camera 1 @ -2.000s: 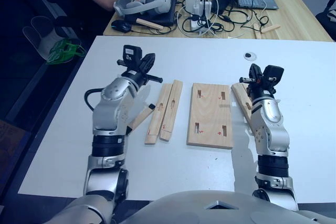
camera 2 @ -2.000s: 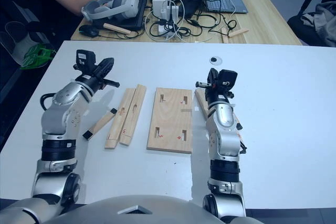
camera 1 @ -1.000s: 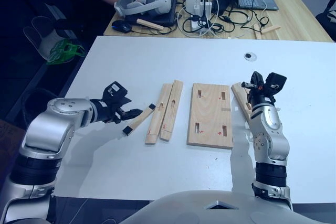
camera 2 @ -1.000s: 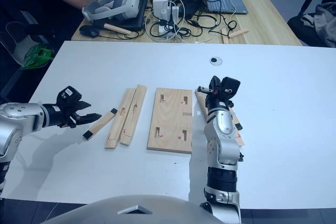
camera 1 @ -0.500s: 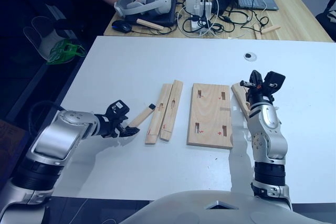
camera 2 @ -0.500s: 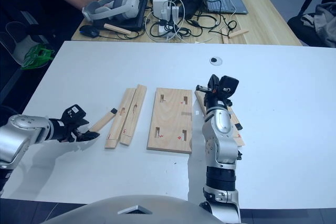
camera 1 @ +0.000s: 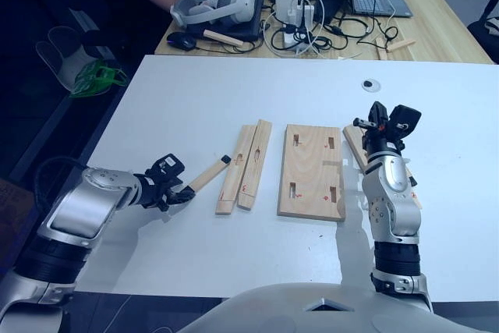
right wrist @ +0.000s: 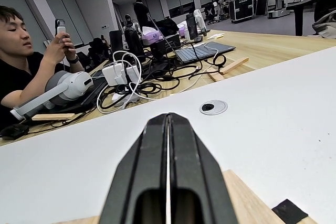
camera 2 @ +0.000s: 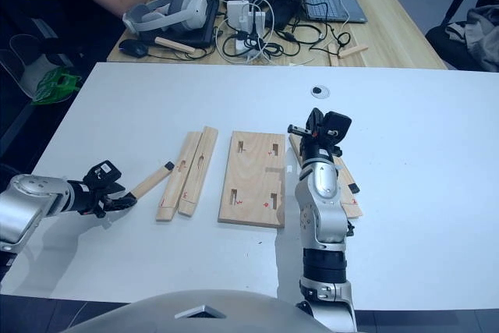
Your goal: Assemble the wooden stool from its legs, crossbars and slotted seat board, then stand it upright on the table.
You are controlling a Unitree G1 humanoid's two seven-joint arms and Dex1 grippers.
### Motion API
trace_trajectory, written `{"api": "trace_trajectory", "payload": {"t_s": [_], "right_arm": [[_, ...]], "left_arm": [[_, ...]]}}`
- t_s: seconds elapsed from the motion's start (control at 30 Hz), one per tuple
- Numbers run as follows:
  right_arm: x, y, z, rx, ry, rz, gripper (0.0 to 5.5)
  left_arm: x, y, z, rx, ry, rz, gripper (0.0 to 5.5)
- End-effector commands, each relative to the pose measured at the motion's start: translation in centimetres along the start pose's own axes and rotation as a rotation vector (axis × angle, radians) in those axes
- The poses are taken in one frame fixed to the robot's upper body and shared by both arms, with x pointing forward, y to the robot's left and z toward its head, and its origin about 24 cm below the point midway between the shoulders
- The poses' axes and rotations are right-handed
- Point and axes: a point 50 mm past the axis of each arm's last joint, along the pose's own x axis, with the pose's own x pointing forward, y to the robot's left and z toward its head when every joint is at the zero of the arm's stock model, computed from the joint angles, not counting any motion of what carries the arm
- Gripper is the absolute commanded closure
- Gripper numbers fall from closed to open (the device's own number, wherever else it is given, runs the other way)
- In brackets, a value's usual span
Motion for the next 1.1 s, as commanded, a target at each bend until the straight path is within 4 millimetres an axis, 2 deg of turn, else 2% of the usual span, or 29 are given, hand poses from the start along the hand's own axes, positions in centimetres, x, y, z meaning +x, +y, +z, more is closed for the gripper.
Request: {"api": "trace_trajectory", "payload": {"t_s": [0.03, 0.2, 0.43, 0.5, 0.53, 0.6, 0.73, 0.83, 0.9, 0.97, 1.1], "right_arm": [[-0.1, 1.0, -0.5, 0.077, 0.018, -0.01, 5.5], [-0.1, 0.9, -0.5, 0.082, 0.02, -0.017, 5.5], [0.3, 0.5, -0.3, 0.094, 0.015, -0.032, 5.5], [0.8, 0.2, 0.3, 0.076, -0.008, -0.014, 5.5], [1.3, 0.0, 0.8, 0.066, -0.019, 0.005, 5.5], [2.7, -0.3, 2.0, 0.064, -0.017, 0.073, 5.14], [5.1, 1.3, 5.8, 0.091, -0.002, 0.393, 4.49], [5.7, 2.7, 9.1, 0.16, 0.004, 0.607, 3.94], [5.2, 4.5, 11.5, 0.226, 0.0, 0.775, 3.58], [4.7, 6.0, 12.9, 0.268, 0.005, 0.874, 3.21], [4.0, 7.3, 13.5, 0.34, 0.041, 0.965, 2.55]], "left_arm": [[1.0, -0.4, -0.8, -0.054, 0.022, 0.018, 3.41], [1.1, -0.7, -0.5, -0.058, 0.01, 0.001, 4.15], [1.0, -1.3, 0.0, -0.04, -0.007, -0.027, 4.21], [0.5, -0.5, 1.5, -0.039, -0.102, 0.02, 4.21], [0.1, -0.1, 3.1, -0.039, -0.19, 0.035, 4.21], [-0.8, 0.6, 6.3, -0.025, -0.374, 0.07, 4.21], [-2.4, 1.3, 11.6, -0.008, -0.721, 0.151, 4.21], [-3.0, 1.2, 14.8, -0.022, -0.957, 0.213, 4.21], [-2.8, 0.3, 16.7, 0.011, -1.092, 0.236, 4.21], [-2.1, -1.0, 17.9, 0.034, -1.183, 0.236, 4.21], [-0.7, -4.1, 19.0, 0.098, -1.272, 0.168, 4.21]]}}
